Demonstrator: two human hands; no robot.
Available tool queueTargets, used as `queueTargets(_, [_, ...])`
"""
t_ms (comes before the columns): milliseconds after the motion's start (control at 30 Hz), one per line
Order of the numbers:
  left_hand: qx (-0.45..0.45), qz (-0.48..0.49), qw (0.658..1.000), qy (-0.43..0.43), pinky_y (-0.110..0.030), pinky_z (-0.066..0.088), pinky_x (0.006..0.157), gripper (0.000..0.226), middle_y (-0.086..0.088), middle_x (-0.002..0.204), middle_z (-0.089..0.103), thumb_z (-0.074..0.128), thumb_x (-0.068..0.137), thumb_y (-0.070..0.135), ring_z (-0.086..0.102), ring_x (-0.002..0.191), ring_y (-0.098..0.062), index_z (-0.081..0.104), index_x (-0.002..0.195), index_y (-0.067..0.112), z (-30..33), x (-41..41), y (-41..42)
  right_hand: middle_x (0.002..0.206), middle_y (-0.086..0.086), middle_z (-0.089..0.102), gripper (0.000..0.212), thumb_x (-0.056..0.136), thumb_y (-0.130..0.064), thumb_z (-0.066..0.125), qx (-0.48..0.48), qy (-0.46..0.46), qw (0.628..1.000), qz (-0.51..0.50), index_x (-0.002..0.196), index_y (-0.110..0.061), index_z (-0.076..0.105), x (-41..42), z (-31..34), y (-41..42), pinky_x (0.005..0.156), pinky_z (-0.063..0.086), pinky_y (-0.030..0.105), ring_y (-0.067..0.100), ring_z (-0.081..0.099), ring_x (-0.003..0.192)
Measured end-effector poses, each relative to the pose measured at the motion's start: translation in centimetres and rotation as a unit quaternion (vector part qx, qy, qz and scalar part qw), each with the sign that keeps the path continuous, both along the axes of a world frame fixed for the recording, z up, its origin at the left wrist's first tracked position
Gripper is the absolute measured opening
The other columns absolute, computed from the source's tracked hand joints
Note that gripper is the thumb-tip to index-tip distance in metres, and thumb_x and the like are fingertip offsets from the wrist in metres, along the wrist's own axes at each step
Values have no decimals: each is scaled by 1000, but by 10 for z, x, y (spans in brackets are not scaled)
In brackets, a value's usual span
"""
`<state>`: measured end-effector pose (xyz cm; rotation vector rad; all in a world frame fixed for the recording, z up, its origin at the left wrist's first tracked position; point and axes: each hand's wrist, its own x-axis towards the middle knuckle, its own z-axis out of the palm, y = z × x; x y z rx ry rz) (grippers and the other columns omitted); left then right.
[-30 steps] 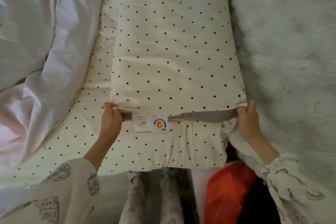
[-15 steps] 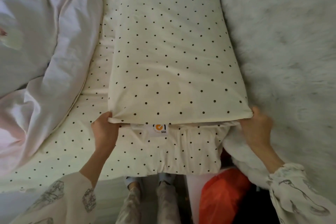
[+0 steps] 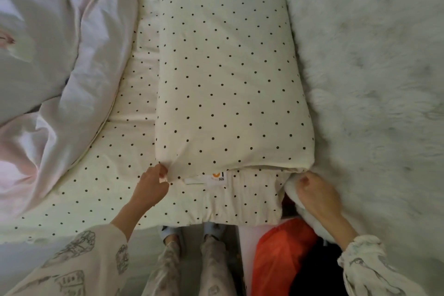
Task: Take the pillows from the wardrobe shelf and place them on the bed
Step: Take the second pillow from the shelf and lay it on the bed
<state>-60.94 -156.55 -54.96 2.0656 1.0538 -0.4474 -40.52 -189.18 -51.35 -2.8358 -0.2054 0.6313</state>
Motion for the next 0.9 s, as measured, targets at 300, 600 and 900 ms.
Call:
queueTargets(300, [-48, 135, 987, -71, -49, 29, 107, 68, -18, 147, 28, 48, 90, 44, 30, 132, -34, 17, 145, 18, 37, 73, 23, 102, 9, 56, 37, 87, -44, 48, 138, -72, 986, -54, 102, -10, 53, 86, 33, 50, 75, 38, 33, 28, 51, 93])
queueTargets(600, [-108, 134, 984, -43, -50, 22, 110, 99, -15, 150, 13, 64, 77, 51, 18, 137, -32, -5, 145, 37, 16, 83, 17, 121, 3, 61, 97, 52, -68, 72, 283, 195, 920, -187, 130, -17, 46, 121, -5, 70, 92, 48, 41, 23, 60, 103])
queueTargets(900, [-51, 110, 992, -28, -52, 24, 107, 96, -20, 144, 20, 64, 77, 51, 28, 128, -42, -5, 143, 43, 9, 72, 8, 119, 7, 56, 81, 69, -53, 69, 215, 133, 945, -208, 128, -8, 37, 105, -3, 63, 86, 48, 39, 26, 56, 100])
